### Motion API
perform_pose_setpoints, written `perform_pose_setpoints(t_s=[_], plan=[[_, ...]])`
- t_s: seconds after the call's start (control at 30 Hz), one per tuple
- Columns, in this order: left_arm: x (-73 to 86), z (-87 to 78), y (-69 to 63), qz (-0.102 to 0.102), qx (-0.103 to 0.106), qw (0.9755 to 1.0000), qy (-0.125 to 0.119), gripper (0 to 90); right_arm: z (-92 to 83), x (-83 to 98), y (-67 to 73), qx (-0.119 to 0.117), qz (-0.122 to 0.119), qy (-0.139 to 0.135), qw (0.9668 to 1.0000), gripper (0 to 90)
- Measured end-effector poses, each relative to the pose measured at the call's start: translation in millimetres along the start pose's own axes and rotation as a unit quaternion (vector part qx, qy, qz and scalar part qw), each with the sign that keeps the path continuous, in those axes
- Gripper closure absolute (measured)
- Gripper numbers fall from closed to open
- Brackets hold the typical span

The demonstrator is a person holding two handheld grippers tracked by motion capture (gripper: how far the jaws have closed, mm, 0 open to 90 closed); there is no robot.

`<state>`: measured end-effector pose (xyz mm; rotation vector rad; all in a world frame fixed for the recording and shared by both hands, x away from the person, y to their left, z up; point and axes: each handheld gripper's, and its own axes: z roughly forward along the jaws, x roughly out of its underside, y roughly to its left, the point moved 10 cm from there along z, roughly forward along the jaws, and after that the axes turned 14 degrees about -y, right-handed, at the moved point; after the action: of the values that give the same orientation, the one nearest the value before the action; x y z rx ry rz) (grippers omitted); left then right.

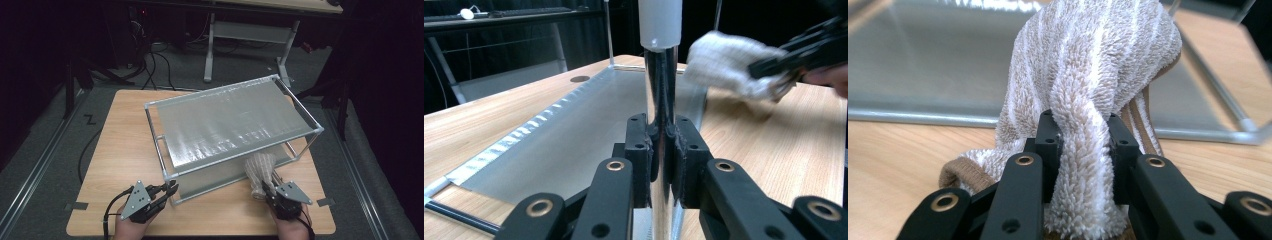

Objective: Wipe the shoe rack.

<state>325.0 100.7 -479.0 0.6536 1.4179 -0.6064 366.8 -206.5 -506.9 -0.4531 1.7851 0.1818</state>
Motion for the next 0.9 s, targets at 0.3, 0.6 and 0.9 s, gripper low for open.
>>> perform_pose_setpoints(t_s=[0.3,0.6,0.9], plan=[[0.1,4.1,-1.9,-0.003,0.006,1.0000,-0.003,80.1,-54.1,-39.5,5.1,0.008,0.005,-0.088,0.9960,74.0],[0.0,2.4,-6.8,-0.004,0.007,1.0000,-0.004,80.2,-70.1,-113.3,32.6,-0.027,-0.009,-0.182,0.9828,73.8],[-0.7,-1.0,-17.1,-0.002,0.016,0.9999,-0.005,80.2,-13.4,-165.1,100.7,-0.096,0.004,-0.201,0.9750,72.1]])
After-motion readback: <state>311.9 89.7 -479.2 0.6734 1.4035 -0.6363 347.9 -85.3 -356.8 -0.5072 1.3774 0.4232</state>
